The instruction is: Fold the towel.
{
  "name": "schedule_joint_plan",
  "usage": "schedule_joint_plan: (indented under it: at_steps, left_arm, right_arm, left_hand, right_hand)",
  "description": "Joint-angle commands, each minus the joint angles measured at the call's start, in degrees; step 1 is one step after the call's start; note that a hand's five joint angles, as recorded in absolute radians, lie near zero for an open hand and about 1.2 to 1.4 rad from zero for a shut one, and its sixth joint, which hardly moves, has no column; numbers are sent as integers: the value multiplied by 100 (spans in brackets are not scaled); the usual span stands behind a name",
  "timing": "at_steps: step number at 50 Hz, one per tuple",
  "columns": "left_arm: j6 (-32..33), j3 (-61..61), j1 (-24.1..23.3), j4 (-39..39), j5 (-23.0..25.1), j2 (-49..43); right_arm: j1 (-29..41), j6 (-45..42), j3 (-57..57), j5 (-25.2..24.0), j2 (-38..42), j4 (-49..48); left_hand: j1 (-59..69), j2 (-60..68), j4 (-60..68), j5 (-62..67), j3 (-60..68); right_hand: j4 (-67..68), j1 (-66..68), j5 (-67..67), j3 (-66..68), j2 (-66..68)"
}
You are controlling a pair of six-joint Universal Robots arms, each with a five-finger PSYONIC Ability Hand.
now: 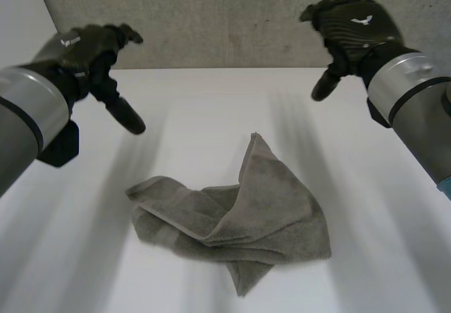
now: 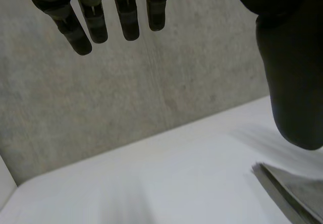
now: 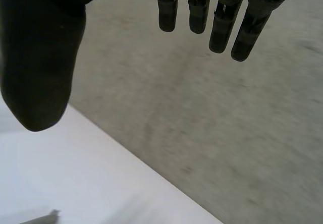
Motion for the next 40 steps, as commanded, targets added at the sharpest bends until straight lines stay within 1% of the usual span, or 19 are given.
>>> schedule_joint_plan:
  at_steps: [1,2,4,7,8,10,16,26,28,29,30,32,33,35,36,37,38,39,40]
  left_arm:
    - [225,-1047,5,18,61,1]
    - [322,-1337,22,88,61,-8]
    - [410,-1627,57,219,61,-35]
    - [550,-2259,84,815,61,-79]
    - [551,-2262,84,818,61,-79]
    - [665,-2787,93,1553,70,-175]
    - [841,-3264,-65,2373,114,-500]
    - [876,-3273,-408,2734,579,-1290]
    - [876,-3238,-417,2787,597,-1406]
    - [885,-3195,-417,2805,597,-1502]
    - [885,-3194,-417,2805,597,-1503]
    - [885,-3054,-417,2831,597,-1695]
    - [885,-3053,-417,2831,597,-1696]
    - [885,-2861,-417,2822,597,-1844]
    - [885,-2860,-417,2822,597,-1845]
    - [885,-2782,-417,2805,597,-1906]
    - [885,-2781,-417,2805,597,-1907]
    - [885,-2729,-417,2787,597,-1942]
    - [885,-2685,-417,2787,597,-1942]
  right_arm:
    - [-38,-1172,-380,-1728,645,520]
    - [-20,-1454,-468,-1897,794,643]
    - [24,-1694,-584,-1925,1015,750]
    - [76,-2211,-1021,-1925,1900,1030]
    - [77,-2212,-1023,-1925,1903,1031]
    - [182,-2501,-1329,-1907,2454,1241]
    - [261,-3142,-1822,-1706,3272,1576]
    - [270,-3548,-1946,-1503,3810,1585]
    - [279,-3539,-1955,-1476,3828,1550]
    - [305,-3539,-1981,-1442,3845,1541]
    - [331,-3539,-2042,-1398,3854,1541]
    - [349,-3539,-2086,-1362,3854,1541]
    - [349,-3539,-2087,-1362,3854,1541]
    - [358,-3531,-2174,-1327,3881,1541]
    - [358,-3531,-2174,-1327,3881,1541]
    - [349,-3539,-2183,-1327,3889,1541]
    - [349,-3539,-2183,-1336,3898,1541]
    - [349,-3539,-2183,-1336,3898,1541]
    - [349,-3531,-2183,-1353,3924,1541]
  left_hand:
    - [-464,-464,-474,-1237,-382]
    - [-464,-464,-474,-1237,-382]
    - [-464,-464,-474,-1237,-382]
    - [-464,-464,-474,-1237,-382]
    - [-464,-464,-474,-1237,-382]
    - [-447,-447,-457,-1220,-365]
    - [-397,-396,-407,-1170,-315]
    - [-246,-246,-256,-1019,-164]
    - [142,142,131,-631,223]
    - [824,825,814,51,906]
    - [831,832,821,58,913]
    - [1819,1820,1809,1046,1901]
    - [1824,1824,1814,1051,1906]
    - [2844,2844,2834,2071,2926]
    - [2850,2850,2840,2077,2932]
    - [3516,3516,3506,2743,3598]
    - [3523,3523,3513,2750,3605]
    - [4172,4173,4162,3399,4254]
    - [4545,4545,4535,3772,4627]
  right_hand:
    - [-494,-345,-333,-451,-481]
    - [-494,-345,-333,-451,-481]
    - [-494,-345,-333,-451,-481]
    - [-494,-345,-333,-451,-481]
    - [-494,-345,-333,-451,-481]
    - [-494,-345,-333,-451,-481]
    - [-494,-345,-333,-451,-481]
    - [-183,-34,-22,-140,-170]
    - [-166,-17,-5,-123,-153]
    - [-133,16,28,-90,-120]
    - [-66,83,95,-23,-53]
    - [185,334,346,228,197]
    - [187,336,348,230,200]
    - [1258,1407,1419,1301,1270]
    - [1264,1413,1425,1307,1276]
    - [1763,1912,1925,1806,1776]
    - [2218,2367,2379,2261,2231]
    - [2222,2372,2384,2265,2235]
    - [2822,2971,2983,2865,2835]
